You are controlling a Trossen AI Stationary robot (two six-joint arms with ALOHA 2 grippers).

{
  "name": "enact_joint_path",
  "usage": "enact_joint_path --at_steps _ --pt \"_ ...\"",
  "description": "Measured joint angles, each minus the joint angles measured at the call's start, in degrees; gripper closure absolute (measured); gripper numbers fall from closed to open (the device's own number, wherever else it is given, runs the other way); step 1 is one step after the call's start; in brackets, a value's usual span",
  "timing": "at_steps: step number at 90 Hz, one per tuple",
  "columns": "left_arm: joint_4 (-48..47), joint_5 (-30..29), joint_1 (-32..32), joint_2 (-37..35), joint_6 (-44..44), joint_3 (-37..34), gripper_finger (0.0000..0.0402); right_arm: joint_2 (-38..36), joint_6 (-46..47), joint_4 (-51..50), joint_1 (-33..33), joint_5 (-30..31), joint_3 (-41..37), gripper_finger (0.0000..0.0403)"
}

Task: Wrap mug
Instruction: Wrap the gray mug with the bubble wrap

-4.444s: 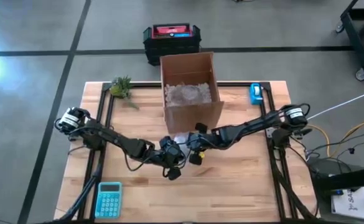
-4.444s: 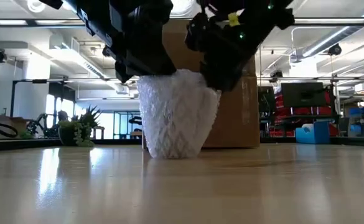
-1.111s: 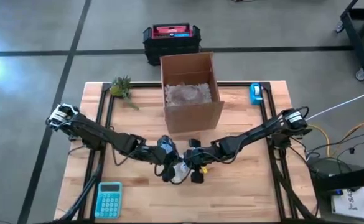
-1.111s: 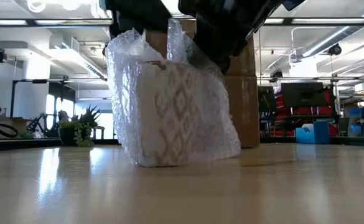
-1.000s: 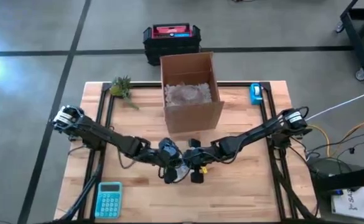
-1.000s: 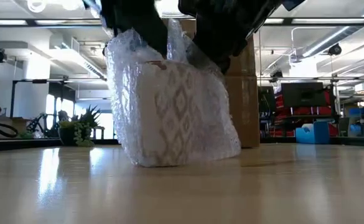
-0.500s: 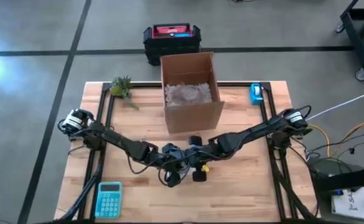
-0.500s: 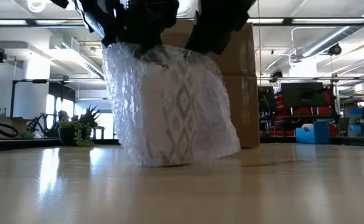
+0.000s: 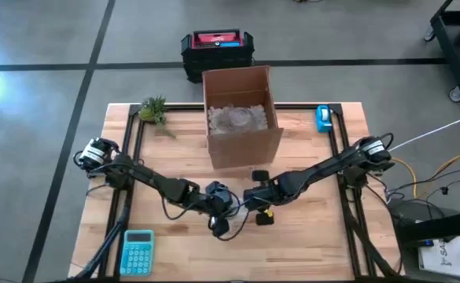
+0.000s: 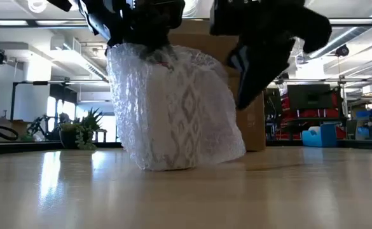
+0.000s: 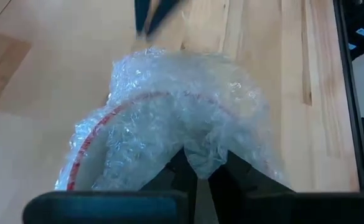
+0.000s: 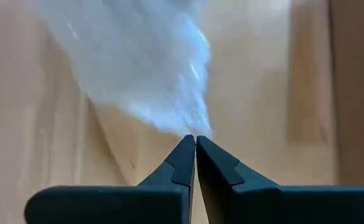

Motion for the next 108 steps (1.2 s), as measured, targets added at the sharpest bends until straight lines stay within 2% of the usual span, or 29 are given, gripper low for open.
enact_joint_path --at_steps 14,77,108 --pt "0.37 0.16 0.02 0.03 0.0 -0.02 0.038 -0.35 -1.89 8.11 1.02 -2.95 0.34 0.0401" --pt "0.4 0.46 -0.08 0.09 0.0 -0.11 0.038 -0.33 -2.6 13.66 1.8 -3.34 2.83 0.0401" --pt "-2.01 0.96 0.15 -1.09 -0.3 0.55 0.038 4.94 -2.44 13.95 1.43 -2.68 3.46 0.0401"
